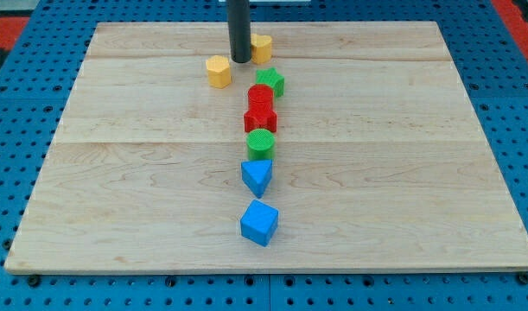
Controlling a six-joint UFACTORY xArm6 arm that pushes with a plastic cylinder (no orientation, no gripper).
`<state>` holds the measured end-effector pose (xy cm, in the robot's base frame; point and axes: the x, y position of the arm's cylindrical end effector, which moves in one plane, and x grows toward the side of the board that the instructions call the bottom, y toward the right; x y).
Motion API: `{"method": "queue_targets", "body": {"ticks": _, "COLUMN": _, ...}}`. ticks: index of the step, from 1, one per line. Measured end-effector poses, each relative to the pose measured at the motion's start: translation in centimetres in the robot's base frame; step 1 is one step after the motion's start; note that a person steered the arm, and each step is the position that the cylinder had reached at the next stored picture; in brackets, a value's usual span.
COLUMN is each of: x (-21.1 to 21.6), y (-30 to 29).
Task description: Push the yellow hexagon into the yellow heart
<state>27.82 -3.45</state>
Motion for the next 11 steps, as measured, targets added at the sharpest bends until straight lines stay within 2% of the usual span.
{"method": "queue_targets", "body": {"ticks": 1, "x": -1.0, "y": -4.8}}
{"method": "queue_targets", "body": {"ticks": 2, "x": 2.8, "y": -5.4}}
{"method": "queue_targets", "body": {"ticks": 4, "x": 10.8, "y": -12.5}}
{"method": "queue_targets", "body": {"ticks": 5, "x": 10.6, "y": -6.6}}
{"method": "queue_targets", "body": {"ticks": 6, "x": 5.7, "y": -2.5}}
{"method": "queue_targets", "body": {"ticks": 7, "x": 2.3, "y": -2.0}}
{"method": "queue_targets", "body": {"ticks": 8, "x": 1.3, "y": -3.4}}
{"method": "queue_targets", "body": {"ticks": 10, "x": -0.1, "y": 4.8}}
{"method": "queue_targets", "body": {"ticks": 11, "x": -0.1, "y": -1.5}}
